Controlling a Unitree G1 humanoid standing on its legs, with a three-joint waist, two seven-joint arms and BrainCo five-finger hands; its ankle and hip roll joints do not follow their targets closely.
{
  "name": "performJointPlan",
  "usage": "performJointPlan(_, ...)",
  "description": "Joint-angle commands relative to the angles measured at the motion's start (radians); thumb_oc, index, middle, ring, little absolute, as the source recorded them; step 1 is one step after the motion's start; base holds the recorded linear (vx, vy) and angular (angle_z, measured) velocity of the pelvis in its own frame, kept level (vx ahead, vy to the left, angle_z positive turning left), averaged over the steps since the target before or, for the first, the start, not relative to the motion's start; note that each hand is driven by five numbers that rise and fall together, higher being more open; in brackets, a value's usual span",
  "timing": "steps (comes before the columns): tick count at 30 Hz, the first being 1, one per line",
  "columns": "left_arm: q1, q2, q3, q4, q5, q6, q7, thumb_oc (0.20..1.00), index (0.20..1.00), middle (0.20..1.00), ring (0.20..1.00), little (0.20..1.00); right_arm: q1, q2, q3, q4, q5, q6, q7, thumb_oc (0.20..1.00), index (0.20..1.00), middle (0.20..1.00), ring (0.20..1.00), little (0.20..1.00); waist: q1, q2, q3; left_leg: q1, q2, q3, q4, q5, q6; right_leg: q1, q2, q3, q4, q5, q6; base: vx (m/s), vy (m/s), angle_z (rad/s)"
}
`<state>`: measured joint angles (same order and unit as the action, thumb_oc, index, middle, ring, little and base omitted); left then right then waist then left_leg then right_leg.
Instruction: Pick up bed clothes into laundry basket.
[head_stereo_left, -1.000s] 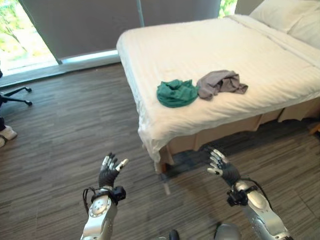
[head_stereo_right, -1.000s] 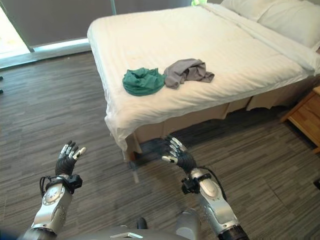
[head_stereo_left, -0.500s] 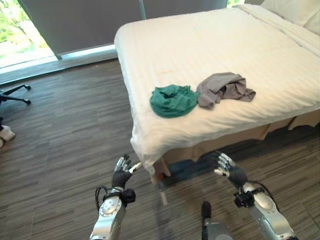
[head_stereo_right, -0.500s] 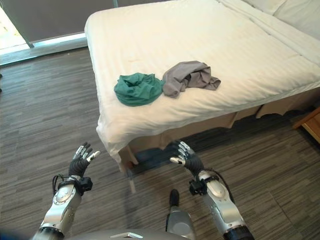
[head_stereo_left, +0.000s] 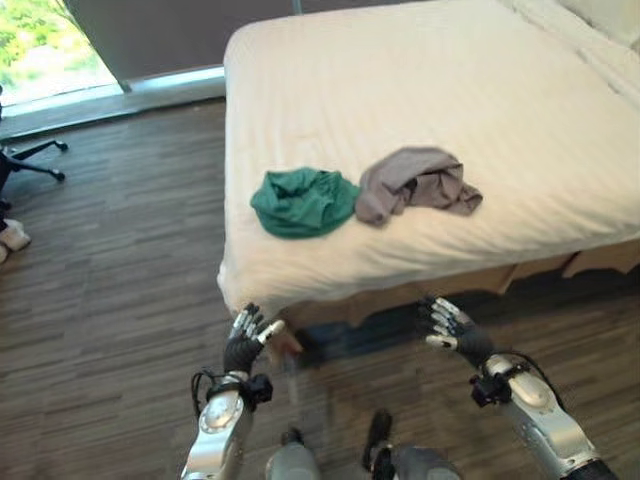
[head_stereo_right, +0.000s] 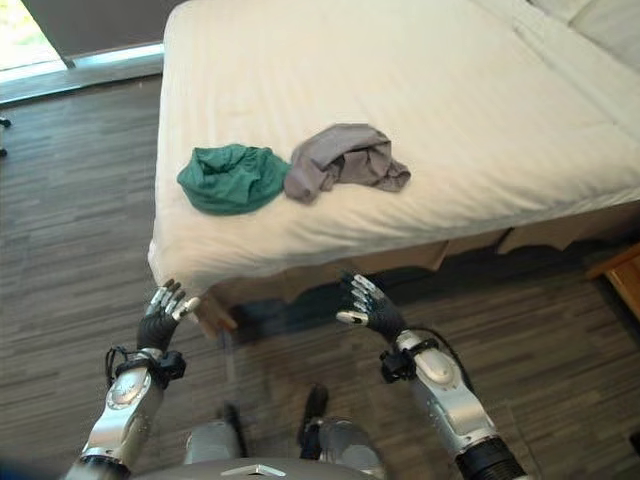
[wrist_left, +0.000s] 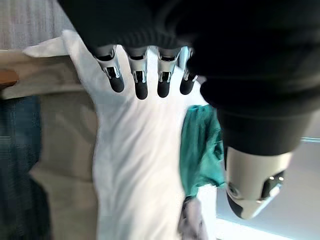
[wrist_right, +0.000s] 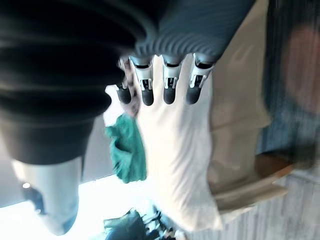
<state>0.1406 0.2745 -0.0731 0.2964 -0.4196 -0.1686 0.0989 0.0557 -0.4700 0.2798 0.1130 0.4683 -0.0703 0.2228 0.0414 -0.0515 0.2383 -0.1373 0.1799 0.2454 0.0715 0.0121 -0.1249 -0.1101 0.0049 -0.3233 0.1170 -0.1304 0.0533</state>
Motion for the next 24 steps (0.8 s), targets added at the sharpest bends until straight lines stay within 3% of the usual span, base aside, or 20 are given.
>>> performJointPlan(1, 0.001, 0.054, 0.040, -0.044, -0.007, -0.035, -0.028, 1.000, 1.000, 1.000, 1.000, 1.000, 0.015, -0.017, -0.042, -0.083, -0.039, -0.046, -0.030, 1.000, 1.000, 1.000, 1.000, 1.000, -0.034, 0.001, -0.048, 0.102, -0.055, 0.047, -0.067, 0.088, 0.009, 0.175, -0.108, 0.061, -0.200, 0.187, 0.085, 0.14, 0.136, -0.82)
performJointPlan(4, -0.011, 0.068, 0.035, -0.047, -0.002, -0.025, -0.039, 1.000, 1.000, 1.000, 1.000, 1.000, 0.015, -0.028, -0.124, -0.076, -0.089, -0.041, -0.089, 1.000, 1.000, 1.000, 1.000, 1.000, -0.053, 0.011, -0.083, 0.166, -0.083, 0.063, -0.121, 0.072, 0.031, 0.186, -0.118, 0.066, -0.196, 0.175, 0.091, 0.16, 0.136, 0.08)
performJointPlan(8, -0.034, 0.091, 0.035, -0.055, -0.008, -0.025, -0.037, 1.000, 1.000, 1.000, 1.000, 1.000, -0.069, -0.071, -0.144, -0.030, -0.164, -0.035, -0.132, 1.000, 1.000, 1.000, 1.000, 1.000, -0.041, 0.005, -0.083, 0.196, -0.095, 0.038, -0.138, 0.057, 0.044, 0.195, -0.124, 0.093, -0.197, 0.176, 0.090, 0.07, 0.055, -0.04)
performJointPlan(20, -0.016, 0.094, 0.021, -0.051, -0.014, 0.004, -0.066, 1.000, 1.000, 1.000, 1.000, 1.000, -0.135, -0.086, -0.133, -0.021, -0.255, -0.019, -0.124, 1.000, 1.000, 1.000, 1.000, 1.000, -0.013, 0.001, -0.088, 0.204, -0.135, -0.015, -0.144, 0.018, 0.075, 0.206, -0.149, 0.114, -0.196, 0.174, 0.104, 0.06, 0.046, 0.07)
performJointPlan(24, -0.035, 0.139, 0.013, -0.057, -0.005, -0.003, -0.079, 1.000, 1.000, 1.000, 1.000, 1.000, -0.292, -0.185, -0.117, 0.114, -0.355, -0.011, -0.172, 1.000, 1.000, 1.000, 1.000, 1.000, 0.004, 0.001, -0.090, 0.196, -0.143, -0.021, -0.151, 0.012, 0.080, 0.193, -0.157, 0.114, -0.193, 0.177, 0.113, 0.03, 0.032, 0.02)
